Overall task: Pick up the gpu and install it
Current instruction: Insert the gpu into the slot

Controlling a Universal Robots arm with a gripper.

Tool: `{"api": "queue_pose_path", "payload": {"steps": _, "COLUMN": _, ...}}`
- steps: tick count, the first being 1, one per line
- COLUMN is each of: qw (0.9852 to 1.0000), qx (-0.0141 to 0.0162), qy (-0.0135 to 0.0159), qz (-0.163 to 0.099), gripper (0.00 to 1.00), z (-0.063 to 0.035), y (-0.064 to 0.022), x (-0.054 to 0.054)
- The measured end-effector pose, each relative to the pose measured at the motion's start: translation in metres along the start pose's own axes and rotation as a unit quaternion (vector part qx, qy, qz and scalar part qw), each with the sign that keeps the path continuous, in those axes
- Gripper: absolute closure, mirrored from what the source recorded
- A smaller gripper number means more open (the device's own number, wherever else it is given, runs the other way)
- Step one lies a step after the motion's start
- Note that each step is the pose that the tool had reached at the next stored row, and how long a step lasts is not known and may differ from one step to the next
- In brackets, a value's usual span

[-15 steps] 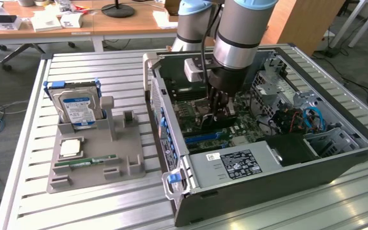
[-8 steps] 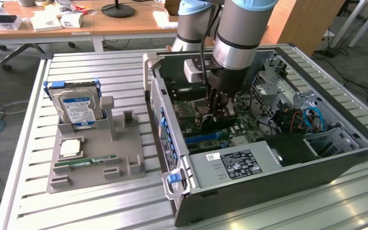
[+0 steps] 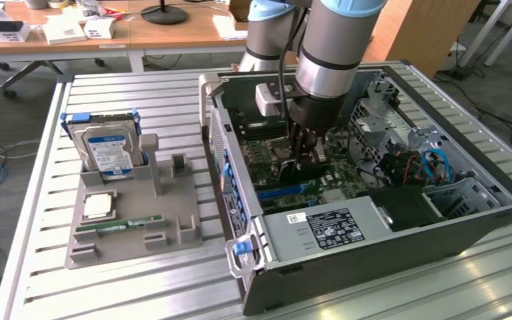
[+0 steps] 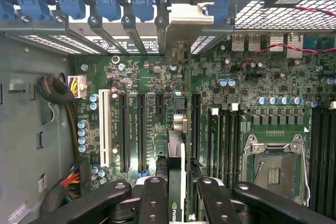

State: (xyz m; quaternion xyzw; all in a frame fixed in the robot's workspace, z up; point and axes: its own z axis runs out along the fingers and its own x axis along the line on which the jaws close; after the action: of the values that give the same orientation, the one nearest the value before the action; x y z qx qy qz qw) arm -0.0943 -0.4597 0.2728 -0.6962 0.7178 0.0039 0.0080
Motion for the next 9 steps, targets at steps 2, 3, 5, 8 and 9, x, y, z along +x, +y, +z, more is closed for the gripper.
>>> {"api": "queue_pose_path", "payload": {"steps": 2, "qw": 1.0000, "qx": 0.0000, "qy": 0.0000, "qz": 0.000, "gripper": 0.74, "z": 0.0001, "y": 0.0005, "x": 0.0000}}
{"api": "queue_pose_path", "payload": {"steps": 3, "qw": 1.0000, "qx": 0.0001, "qy": -0.0001, "qz": 0.000, "gripper": 0.74, "z": 0.0001, "y": 0.0008, "x": -0.0001}}
{"api": "queue_pose_path", "payload": {"steps": 5, "qw": 1.0000, "qx": 0.0000, "qy": -0.0001, "qz": 0.000, "gripper": 0.74, "z": 0.0001, "y": 0.0013, "x": 0.0000}}
{"api": "queue_pose_path", "payload": {"steps": 8, "qw": 1.0000, "qx": 0.0000, "qy": -0.0001, "qz": 0.000, "gripper": 0.74, "z": 0.0004, "y": 0.0019, "x": 0.0001}}
{"api": "queue_pose_path", "payload": {"steps": 9, "qw": 1.0000, "qx": 0.0001, "qy": -0.0002, "qz": 0.000, "gripper": 0.74, "z": 0.0010, "y": 0.0020, "x": 0.0001}}
